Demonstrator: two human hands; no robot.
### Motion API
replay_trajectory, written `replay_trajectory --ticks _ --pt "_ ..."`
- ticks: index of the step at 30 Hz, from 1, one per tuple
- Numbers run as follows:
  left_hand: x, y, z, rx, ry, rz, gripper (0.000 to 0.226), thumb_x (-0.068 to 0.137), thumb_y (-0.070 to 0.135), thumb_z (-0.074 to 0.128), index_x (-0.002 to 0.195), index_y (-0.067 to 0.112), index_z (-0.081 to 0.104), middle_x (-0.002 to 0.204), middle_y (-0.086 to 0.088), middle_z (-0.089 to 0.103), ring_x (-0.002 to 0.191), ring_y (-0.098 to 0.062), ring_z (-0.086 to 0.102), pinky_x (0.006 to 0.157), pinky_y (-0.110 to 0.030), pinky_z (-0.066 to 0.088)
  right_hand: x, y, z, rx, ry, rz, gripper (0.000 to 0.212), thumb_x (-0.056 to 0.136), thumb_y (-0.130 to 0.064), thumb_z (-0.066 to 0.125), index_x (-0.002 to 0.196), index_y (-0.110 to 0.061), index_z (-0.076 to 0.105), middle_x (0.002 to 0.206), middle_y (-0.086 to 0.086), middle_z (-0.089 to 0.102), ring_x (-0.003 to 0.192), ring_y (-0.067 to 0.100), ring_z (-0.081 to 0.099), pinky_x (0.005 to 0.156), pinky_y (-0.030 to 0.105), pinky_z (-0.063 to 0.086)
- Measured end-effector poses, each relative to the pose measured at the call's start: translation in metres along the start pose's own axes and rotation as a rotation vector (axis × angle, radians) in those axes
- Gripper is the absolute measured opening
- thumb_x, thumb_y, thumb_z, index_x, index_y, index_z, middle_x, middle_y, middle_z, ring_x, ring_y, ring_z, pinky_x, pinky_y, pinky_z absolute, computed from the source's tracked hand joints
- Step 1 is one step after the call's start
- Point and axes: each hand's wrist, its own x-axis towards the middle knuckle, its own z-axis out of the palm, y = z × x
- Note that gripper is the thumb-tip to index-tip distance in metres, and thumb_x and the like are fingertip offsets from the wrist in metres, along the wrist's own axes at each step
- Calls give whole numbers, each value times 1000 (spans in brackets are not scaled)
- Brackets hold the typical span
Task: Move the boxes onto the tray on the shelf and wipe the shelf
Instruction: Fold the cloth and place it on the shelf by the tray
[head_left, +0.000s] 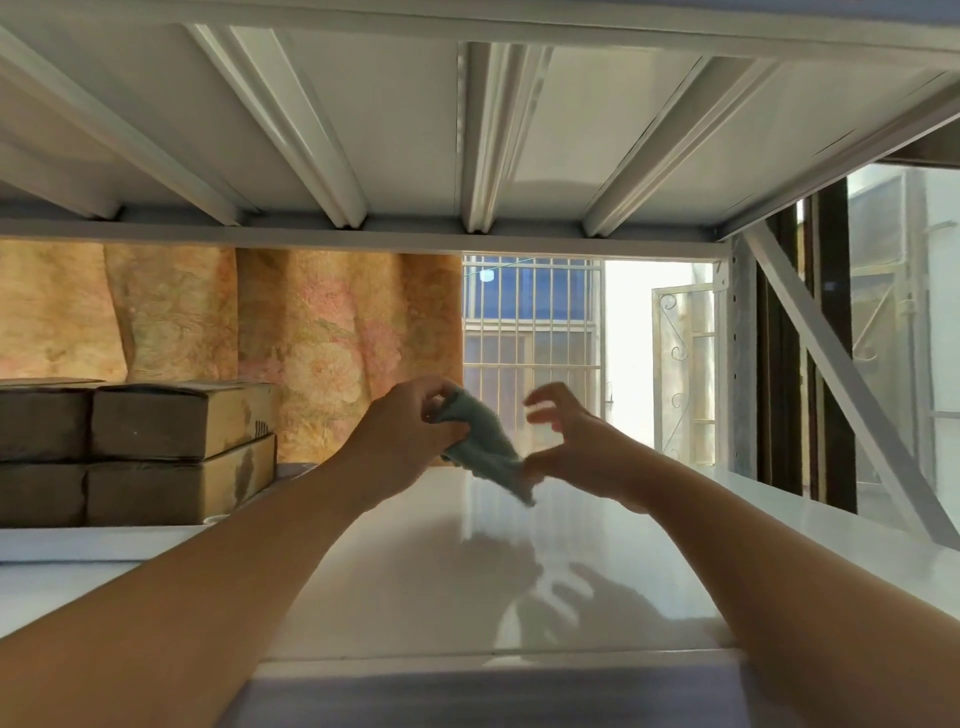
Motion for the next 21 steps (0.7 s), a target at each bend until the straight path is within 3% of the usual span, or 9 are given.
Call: replay_trajectory --ticks 2,3,6,9,13,15,18,21 --pt "-2 4 2 138 -45 88 21 86 7 62 97 24 63 90 4 66 80 -8 60 57 -9 45 0 -5 3 137 -79 -11 69 79 -21 75 135 -28 35 127 -12 42 106 12 50 69 12 46" --pt "-2 5 2 175 -42 123 23 86 8 62 97 28 63 89 8 66 81 -6 59 61 -9 43 2 -4 4 129 -117 -26 67 78 -22 76 133 -28 39 124 -12 46 107 14 53 72 15 49" --pt "-3 10 4 231 -16 198 26 86 9 62 93 34 61 83 21 61 79 1 56 64 -8 39 4 -1 9 13 -136 -51 50 75 -19 78 120 -14 57 113 2 64 101 23 62 86 38 56" --pt "-2 9 4 223 -17 216 26 86 8 60 91 33 62 82 18 61 79 -2 56 63 -9 39 4 1 6 -13 -102 -51 33 78 -13 73 109 -9 63 98 8 67 85 23 64 80 39 56" --pt "5 3 0 -32 70 124 27 85 2 61 87 28 63 84 4 63 84 -17 59 72 -23 44 2 -1 -4 92 -16 -57 13 82 -10 69 94 -8 65 82 9 62 73 17 56 67 29 49" --pt "5 1 -1 -121 114 79 25 85 1 61 87 27 63 83 2 62 81 -16 59 71 -22 46 0 -1 -7 193 11 -13 7 83 -10 69 88 -12 65 83 7 62 75 16 56 70 28 49" --pt "5 1 0 -250 138 -13 17 86 5 62 95 19 64 88 0 66 89 -19 64 80 -29 53 0 -1 -10 538 30 122 16 85 -6 66 98 -12 62 100 8 63 92 20 61 85 37 53" --pt "4 1 1 -418 28 -174 14 89 9 60 101 17 61 104 -11 66 99 -25 66 84 -33 57 -1 -2 -11 797 36 160 21 87 -1 62 104 -12 58 102 10 62 90 22 67 72 30 59"
